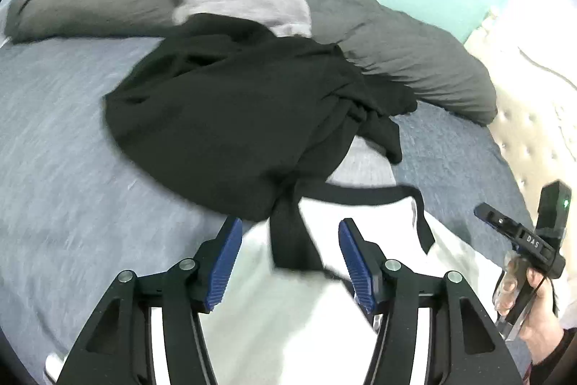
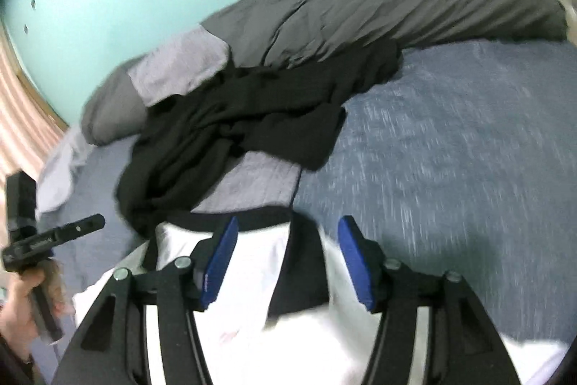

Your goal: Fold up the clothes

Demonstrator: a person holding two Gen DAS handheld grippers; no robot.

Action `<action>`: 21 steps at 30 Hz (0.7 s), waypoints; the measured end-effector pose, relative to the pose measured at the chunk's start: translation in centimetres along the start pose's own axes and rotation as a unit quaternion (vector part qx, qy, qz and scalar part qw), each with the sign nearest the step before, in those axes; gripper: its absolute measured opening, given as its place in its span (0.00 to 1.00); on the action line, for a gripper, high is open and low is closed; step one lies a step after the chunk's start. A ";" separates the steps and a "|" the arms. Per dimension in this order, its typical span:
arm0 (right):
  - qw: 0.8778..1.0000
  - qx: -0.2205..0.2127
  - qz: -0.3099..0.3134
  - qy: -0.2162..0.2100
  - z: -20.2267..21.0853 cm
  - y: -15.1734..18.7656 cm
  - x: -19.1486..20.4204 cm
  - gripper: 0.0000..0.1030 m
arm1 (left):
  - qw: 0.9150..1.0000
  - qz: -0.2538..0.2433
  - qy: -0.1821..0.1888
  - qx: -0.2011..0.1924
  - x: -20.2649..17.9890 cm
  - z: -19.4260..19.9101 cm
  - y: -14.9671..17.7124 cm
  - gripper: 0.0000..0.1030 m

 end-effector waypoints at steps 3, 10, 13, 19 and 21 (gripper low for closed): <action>1.000 -0.001 -0.008 -0.002 3.6 1.9 -0.6 0.58 | 1.000 0.014 -0.003 0.010 1.5 3.6 2.5 0.58; 0.999 0.014 -0.031 0.017 12.1 7.7 -2.6 0.59 | 0.998 0.052 -0.026 0.032 5.9 11.2 10.2 0.58; 0.998 0.030 -0.037 0.035 14.8 10.3 -3.1 0.59 | 0.996 0.067 -0.034 0.043 7.0 13.6 13.1 0.58; 0.996 0.049 -0.038 0.060 19.4 14.3 -3.1 0.59 | 0.995 0.076 -0.046 0.044 7.4 18.2 16.7 0.58; 0.996 0.055 -0.036 0.061 20.6 15.4 -2.6 0.59 | 0.995 0.078 -0.045 0.043 6.9 19.2 17.6 0.58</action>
Point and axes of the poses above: each gripper's, at about its wrist camera, not at the fingertips, and z roughly against the way its jaws point, x to its left, y to its underside, the point moved 7 cm from there along -z, roughly the way its jaws point, and after that the axes turned 12 degrees about -x, right-handed, at the moved point
